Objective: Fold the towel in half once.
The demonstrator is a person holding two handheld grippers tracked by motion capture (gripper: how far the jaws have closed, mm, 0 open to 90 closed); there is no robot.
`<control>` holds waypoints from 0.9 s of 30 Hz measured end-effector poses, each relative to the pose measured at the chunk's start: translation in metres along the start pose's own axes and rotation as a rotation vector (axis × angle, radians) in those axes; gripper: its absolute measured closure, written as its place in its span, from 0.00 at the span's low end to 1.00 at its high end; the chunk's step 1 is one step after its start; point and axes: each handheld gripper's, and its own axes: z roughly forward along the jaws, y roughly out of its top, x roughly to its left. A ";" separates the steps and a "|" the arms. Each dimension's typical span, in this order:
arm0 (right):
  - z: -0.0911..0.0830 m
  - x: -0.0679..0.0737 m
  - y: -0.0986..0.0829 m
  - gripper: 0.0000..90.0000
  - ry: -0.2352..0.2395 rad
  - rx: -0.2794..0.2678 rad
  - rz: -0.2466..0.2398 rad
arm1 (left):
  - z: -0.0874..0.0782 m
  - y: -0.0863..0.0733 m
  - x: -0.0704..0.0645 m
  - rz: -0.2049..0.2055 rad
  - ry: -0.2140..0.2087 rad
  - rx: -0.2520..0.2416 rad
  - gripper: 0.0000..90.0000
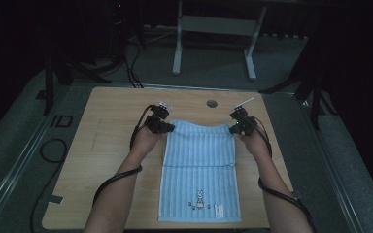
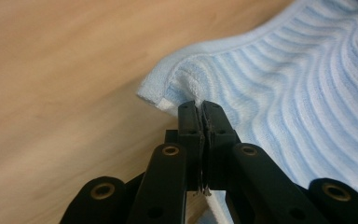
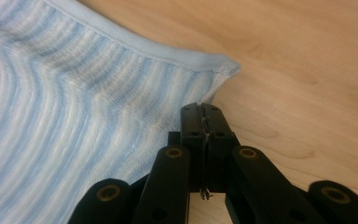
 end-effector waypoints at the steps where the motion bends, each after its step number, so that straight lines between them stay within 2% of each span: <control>1: -0.006 0.000 0.000 0.99 -0.002 -0.013 -0.006 | -0.006 0.001 -0.001 0.007 -0.014 -0.006 0.97; 2: -0.012 0.001 0.000 0.99 -0.001 -0.032 -0.010 | -0.012 0.002 -0.003 0.014 0.000 -0.022 0.97; 7: -0.046 0.006 -0.002 0.99 0.029 -0.120 -0.048 | -0.049 0.002 -0.007 0.032 -0.019 -0.109 0.97; 10: -0.071 0.011 -0.009 0.99 0.048 -0.185 -0.078 | -0.071 -0.003 -0.012 0.043 -0.044 -0.151 0.97; 12: -0.086 0.016 -0.018 0.99 0.057 -0.228 -0.104 | -0.086 -0.012 -0.020 0.069 -0.071 -0.182 0.97; 14: -0.101 0.023 -0.031 0.99 0.058 -0.269 -0.139 | -0.095 -0.022 -0.030 0.108 -0.059 -0.192 0.96; 16: -0.113 0.030 -0.048 0.99 0.075 -0.302 -0.160 | -0.102 -0.036 -0.039 0.123 -0.095 -0.201 0.96; 17: -0.118 0.034 -0.058 0.99 0.069 -0.327 -0.179 | -0.105 -0.045 -0.045 0.147 -0.089 -0.205 0.96; 20: -0.121 0.048 -0.088 0.99 0.080 -0.334 -0.222 | -0.105 -0.072 -0.060 0.167 -0.105 -0.186 0.96; 22: -0.116 0.056 -0.108 0.99 0.106 -0.320 -0.227 | -0.098 -0.091 -0.068 0.182 -0.103 -0.142 0.96; 23: -0.112 0.060 -0.119 0.99 0.116 -0.321 -0.230 | -0.092 -0.104 -0.072 0.172 -0.116 -0.121 0.96; 25: -0.102 0.064 -0.141 0.99 0.157 -0.298 -0.202 | -0.082 -0.121 -0.077 0.178 -0.128 -0.058 0.96; 27: -0.089 0.066 -0.162 0.98 0.188 -0.277 -0.170 | -0.071 -0.139 -0.080 0.166 -0.152 -0.017 0.96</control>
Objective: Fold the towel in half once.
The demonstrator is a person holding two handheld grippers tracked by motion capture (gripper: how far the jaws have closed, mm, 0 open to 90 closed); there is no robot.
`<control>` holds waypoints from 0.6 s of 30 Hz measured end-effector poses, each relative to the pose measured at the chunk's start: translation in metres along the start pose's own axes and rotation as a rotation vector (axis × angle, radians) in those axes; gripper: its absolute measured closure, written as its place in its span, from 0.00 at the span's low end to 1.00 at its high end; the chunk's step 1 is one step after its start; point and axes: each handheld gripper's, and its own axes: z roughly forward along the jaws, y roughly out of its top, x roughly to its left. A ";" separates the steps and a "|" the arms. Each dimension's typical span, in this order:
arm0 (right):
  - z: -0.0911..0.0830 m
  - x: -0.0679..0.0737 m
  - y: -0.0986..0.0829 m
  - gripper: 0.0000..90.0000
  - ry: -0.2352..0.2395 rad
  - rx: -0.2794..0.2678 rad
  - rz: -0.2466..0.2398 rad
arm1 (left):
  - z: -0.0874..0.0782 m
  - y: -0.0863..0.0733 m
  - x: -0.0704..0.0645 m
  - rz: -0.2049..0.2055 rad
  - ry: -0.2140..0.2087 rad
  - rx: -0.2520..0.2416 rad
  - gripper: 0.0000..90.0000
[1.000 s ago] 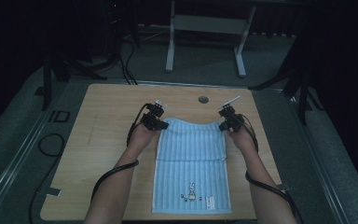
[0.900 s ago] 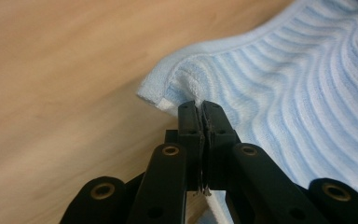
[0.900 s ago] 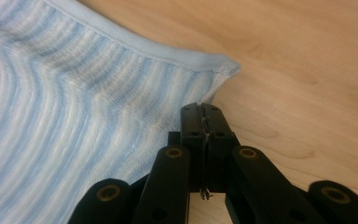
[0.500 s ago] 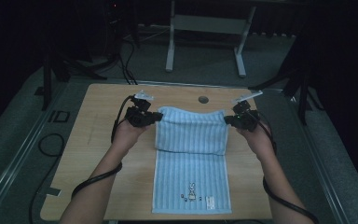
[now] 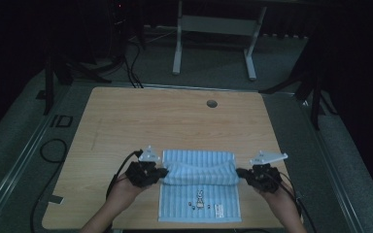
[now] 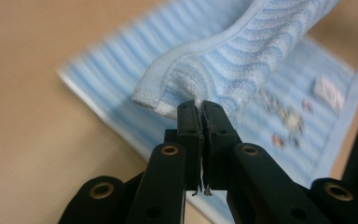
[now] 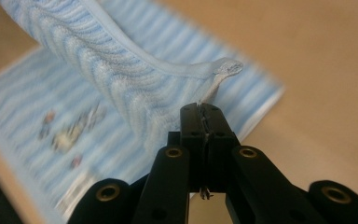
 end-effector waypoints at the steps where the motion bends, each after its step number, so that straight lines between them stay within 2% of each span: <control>1: 0.004 0.002 -0.010 0.98 0.017 0.025 0.011 | 0.005 -0.007 -0.001 -0.015 -0.018 0.025 0.95; 2: 0.009 0.004 -0.019 0.98 0.029 0.046 0.025 | 0.009 -0.012 -0.001 -0.029 -0.040 0.052 0.94; 4: 0.017 0.006 -0.033 0.88 0.037 0.100 0.042 | 0.014 -0.018 -0.002 -0.031 -0.037 0.097 0.87; 5: 0.019 0.005 -0.037 0.82 0.040 0.126 0.047 | 0.013 -0.020 -0.001 -0.041 -0.043 0.112 0.79; 6: 0.018 0.005 -0.038 0.81 0.034 0.131 0.049 | 0.010 -0.020 0.002 -0.055 -0.042 0.113 0.69; 8: 0.012 0.000 -0.035 0.76 0.021 0.113 0.061 | 0.002 -0.018 0.008 -0.065 -0.030 0.093 0.64; 9: 0.008 -0.003 -0.031 0.76 0.016 0.106 0.068 | -0.001 -0.015 0.012 -0.068 -0.032 0.077 0.58; 11: 0.006 -0.008 -0.021 0.76 0.003 0.083 0.073 | -0.001 -0.009 0.017 -0.077 -0.039 0.069 0.57; 13: 0.012 -0.011 -0.012 0.76 0.004 0.093 0.073 | 0.006 -0.005 0.022 -0.074 -0.058 0.083 0.56; 15: 0.025 -0.013 -0.008 0.75 0.011 0.122 0.070 | 0.018 -0.004 0.025 -0.076 -0.077 0.112 0.56; 17: 0.041 -0.012 -0.009 0.73 0.023 0.165 0.061 | 0.030 -0.004 0.024 -0.080 -0.063 0.137 0.57; 18: 0.048 -0.011 -0.011 0.71 0.026 0.188 0.055 | 0.035 -0.005 0.024 -0.078 -0.071 0.149 0.57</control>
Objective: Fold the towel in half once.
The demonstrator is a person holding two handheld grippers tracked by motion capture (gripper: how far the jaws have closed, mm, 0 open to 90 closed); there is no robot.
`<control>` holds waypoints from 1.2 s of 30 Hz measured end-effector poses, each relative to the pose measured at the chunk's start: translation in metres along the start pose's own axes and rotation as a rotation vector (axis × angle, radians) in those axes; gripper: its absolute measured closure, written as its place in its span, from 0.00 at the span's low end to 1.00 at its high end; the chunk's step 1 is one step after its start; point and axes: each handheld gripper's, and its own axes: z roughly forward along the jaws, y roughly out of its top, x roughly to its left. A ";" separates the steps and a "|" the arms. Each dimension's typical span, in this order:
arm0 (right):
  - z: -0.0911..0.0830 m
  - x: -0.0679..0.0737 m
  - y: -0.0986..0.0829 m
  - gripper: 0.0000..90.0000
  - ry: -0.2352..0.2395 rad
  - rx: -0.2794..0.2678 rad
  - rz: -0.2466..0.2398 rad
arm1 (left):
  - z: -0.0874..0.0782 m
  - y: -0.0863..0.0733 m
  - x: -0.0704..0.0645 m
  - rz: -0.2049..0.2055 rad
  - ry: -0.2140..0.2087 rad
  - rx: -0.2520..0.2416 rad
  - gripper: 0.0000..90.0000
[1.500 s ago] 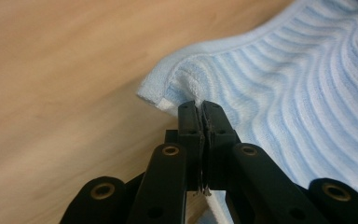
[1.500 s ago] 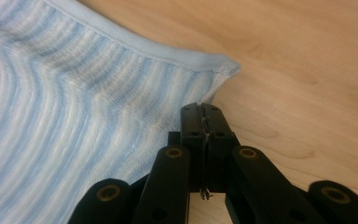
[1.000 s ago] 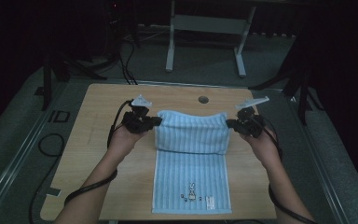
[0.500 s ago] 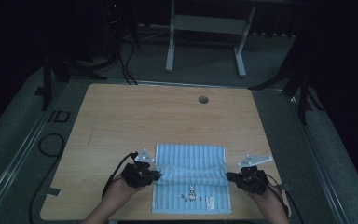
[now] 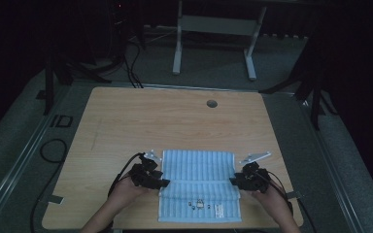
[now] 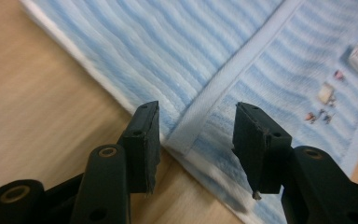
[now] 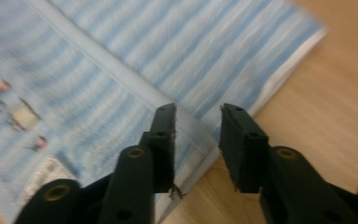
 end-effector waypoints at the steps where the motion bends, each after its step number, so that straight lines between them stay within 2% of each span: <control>1: 0.006 0.000 -0.001 0.69 0.005 0.023 0.000 | 0.004 0.000 -0.001 0.004 -0.001 0.007 0.57; 4: 0.019 0.001 -0.007 0.72 0.003 0.063 -0.011 | 0.012 -0.002 -0.005 0.026 0.016 0.026 0.61; 5: 0.019 0.001 -0.008 0.77 0.001 0.053 -0.011 | 0.012 -0.003 -0.006 0.037 0.032 0.028 0.68; 6: 0.018 0.001 -0.008 0.84 0.002 0.052 -0.004 | 0.012 -0.003 -0.006 0.039 0.027 0.024 0.76; 8: 0.017 0.004 -0.007 0.90 0.000 0.049 -0.021 | 0.011 -0.002 -0.006 0.036 0.015 0.010 0.89; 11: 0.011 0.007 -0.005 0.91 -0.013 0.033 -0.031 | 0.005 0.000 -0.009 0.048 0.013 -0.013 0.92; 14: -0.002 0.010 -0.003 0.92 -0.008 -0.010 -0.031 | -0.006 0.001 -0.012 0.053 -0.002 -0.048 0.93; 18: -0.028 0.017 -0.005 0.92 -0.005 -0.075 -0.047 | -0.029 -0.003 -0.021 0.064 -0.026 -0.126 0.92; 20: -0.042 0.024 -0.009 0.92 0.005 -0.105 -0.056 | -0.039 -0.008 -0.029 0.092 -0.032 -0.143 0.92; 22: -0.054 0.033 -0.017 0.91 0.012 -0.131 -0.066 | -0.044 -0.015 -0.038 0.109 -0.060 -0.132 0.92; 24: -0.062 0.043 -0.028 0.91 0.027 -0.135 -0.074 | -0.046 -0.025 -0.046 0.136 -0.103 -0.095 0.90; 26: -0.064 0.051 -0.043 0.87 0.063 -0.118 -0.077 | -0.047 -0.035 -0.053 0.152 -0.140 -0.060 0.81; 28: -0.064 0.057 -0.057 0.83 0.074 -0.084 -0.082 | -0.052 -0.041 -0.056 0.147 -0.160 -0.064 0.70; 31: -0.069 0.055 -0.065 0.80 0.042 -0.083 -0.060 | -0.063 -0.041 -0.052 0.132 -0.129 -0.089 0.64; 34: -0.072 0.046 -0.059 0.78 0.018 -0.103 -0.036 | -0.065 -0.034 -0.041 0.099 -0.089 -0.107 0.60; 36: -0.071 0.041 -0.051 0.77 0.005 -0.113 -0.042 | -0.063 -0.030 -0.035 0.100 -0.056 -0.106 0.60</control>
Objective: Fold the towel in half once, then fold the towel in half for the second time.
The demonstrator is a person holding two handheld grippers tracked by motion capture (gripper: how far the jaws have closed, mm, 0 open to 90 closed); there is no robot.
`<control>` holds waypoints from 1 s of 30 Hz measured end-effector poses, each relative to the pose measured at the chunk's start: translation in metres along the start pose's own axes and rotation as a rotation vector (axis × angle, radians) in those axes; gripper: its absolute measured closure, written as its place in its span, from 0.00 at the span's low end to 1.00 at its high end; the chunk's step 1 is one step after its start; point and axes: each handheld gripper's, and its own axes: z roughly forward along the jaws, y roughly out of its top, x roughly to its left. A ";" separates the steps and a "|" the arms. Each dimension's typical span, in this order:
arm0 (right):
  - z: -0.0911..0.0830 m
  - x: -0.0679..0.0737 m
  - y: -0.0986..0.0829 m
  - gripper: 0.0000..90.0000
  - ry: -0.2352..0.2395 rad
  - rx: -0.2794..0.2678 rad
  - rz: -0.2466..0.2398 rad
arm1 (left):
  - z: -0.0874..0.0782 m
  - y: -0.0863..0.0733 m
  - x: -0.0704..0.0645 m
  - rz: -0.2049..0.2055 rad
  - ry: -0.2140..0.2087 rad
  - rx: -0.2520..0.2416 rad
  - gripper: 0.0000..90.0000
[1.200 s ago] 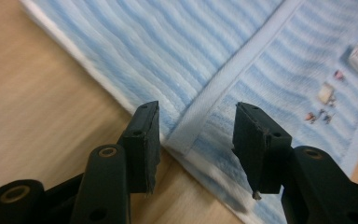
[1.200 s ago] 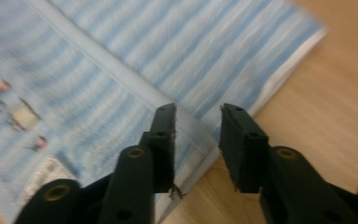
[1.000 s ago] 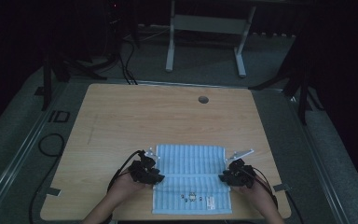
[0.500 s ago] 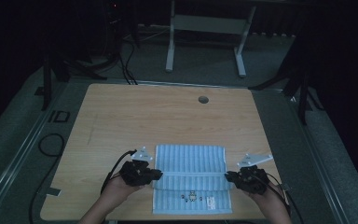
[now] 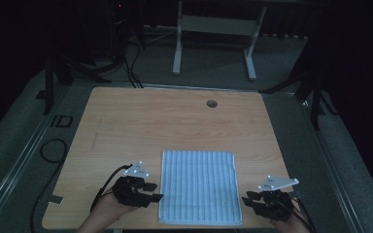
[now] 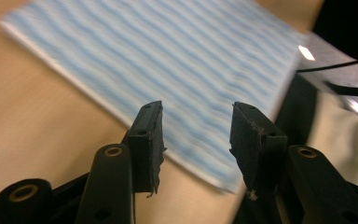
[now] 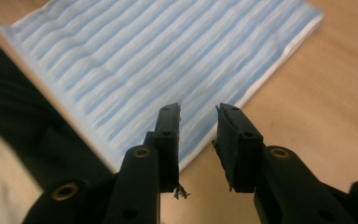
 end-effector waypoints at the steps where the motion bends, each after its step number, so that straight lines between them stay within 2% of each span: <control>1: 0.003 -0.003 0.005 0.76 -0.001 0.004 -0.001 | 0.003 0.002 0.004 -0.009 0.005 0.002 0.58; 3: 0.011 -0.011 0.014 0.74 -0.002 0.011 -0.009 | 0.009 0.007 0.011 -0.013 0.041 0.001 0.56; 7: 0.031 -0.030 0.035 0.72 0.012 0.021 -0.018 | 0.024 0.018 0.030 -0.012 0.060 -0.017 0.55; 9: 0.042 -0.043 0.048 0.70 -0.002 0.029 -0.021 | 0.031 0.023 0.041 -0.006 0.078 -0.042 0.52; 14: 0.065 -0.071 0.068 0.65 0.010 0.010 -0.004 | 0.047 0.039 0.067 -0.031 0.152 -0.019 0.52; 17: 0.078 -0.086 0.080 0.64 -0.019 0.036 0.004 | 0.050 0.049 0.081 -0.031 0.158 -0.046 0.52; 19: 0.085 -0.097 0.087 0.65 -0.047 0.058 0.015 | 0.054 0.054 0.090 -0.044 0.183 -0.041 0.52; 22: 0.095 -0.108 0.095 0.63 -0.065 0.095 0.027 | 0.062 0.058 0.101 -0.064 0.188 -0.027 0.52; 23: 0.098 -0.110 0.096 0.62 -0.069 0.107 0.034 | 0.065 0.059 0.103 -0.069 0.172 -0.024 0.52; 27: 0.111 -0.118 0.098 0.61 -0.056 0.159 0.054 | 0.075 0.061 0.106 -0.059 0.171 0.003 0.49; 30: 0.121 -0.120 0.097 0.62 -0.040 0.198 0.065 | 0.080 0.060 0.110 -0.068 0.171 0.020 0.49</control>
